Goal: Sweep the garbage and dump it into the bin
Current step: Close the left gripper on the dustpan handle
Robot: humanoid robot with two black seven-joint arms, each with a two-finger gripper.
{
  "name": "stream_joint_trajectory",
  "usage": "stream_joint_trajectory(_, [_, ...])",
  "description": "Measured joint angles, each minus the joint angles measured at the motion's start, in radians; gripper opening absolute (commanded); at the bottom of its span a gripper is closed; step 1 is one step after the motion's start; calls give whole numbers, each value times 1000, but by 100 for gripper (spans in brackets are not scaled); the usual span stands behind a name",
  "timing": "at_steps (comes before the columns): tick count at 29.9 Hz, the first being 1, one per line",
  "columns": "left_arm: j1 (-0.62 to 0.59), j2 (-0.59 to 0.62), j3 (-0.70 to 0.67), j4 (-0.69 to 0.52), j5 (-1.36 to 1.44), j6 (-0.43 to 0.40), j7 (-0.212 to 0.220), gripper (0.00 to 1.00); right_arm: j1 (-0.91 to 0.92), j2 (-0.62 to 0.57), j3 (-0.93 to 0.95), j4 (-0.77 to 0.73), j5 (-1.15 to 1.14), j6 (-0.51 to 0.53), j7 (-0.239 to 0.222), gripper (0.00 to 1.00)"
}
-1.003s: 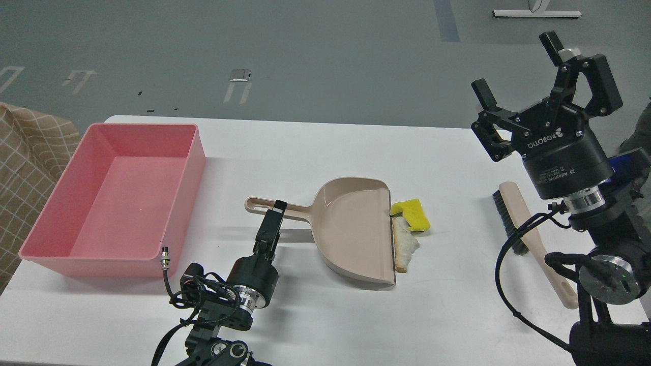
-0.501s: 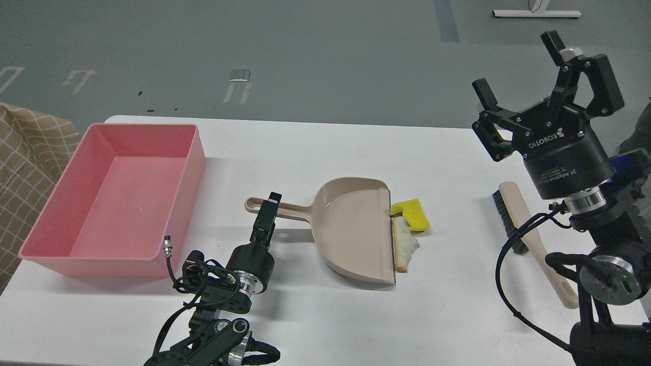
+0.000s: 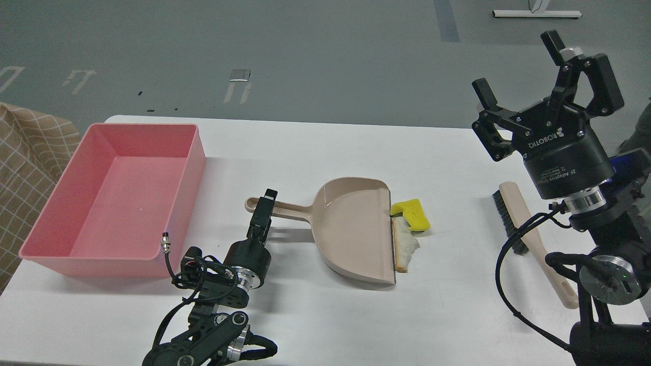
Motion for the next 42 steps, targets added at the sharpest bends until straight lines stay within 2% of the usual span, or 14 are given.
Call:
stream_joint_trajectory(8, [-2,1,5,0,-4,0,-16,40,0,0,0,0,0,0,0,100])
stream_joint_trajectory(12, [-2,3,6,-1,-4,0,-17,37,0,0,0,0,0,0,0,100])
stream_joint_trajectory(21, [-1,7,11,-2,-2,0,-18,10,0,0,0,1,0,0,0,100])
stream_joint_trajectory(35, [-2,11,11,-1,1,0,-19,11,-4,0,0,1,0,0,-1,100])
stream_joint_trajectory(42, [-1,8,11,-1,1,0,-32,11,-5,0,9,1,-4,-12,-21,100])
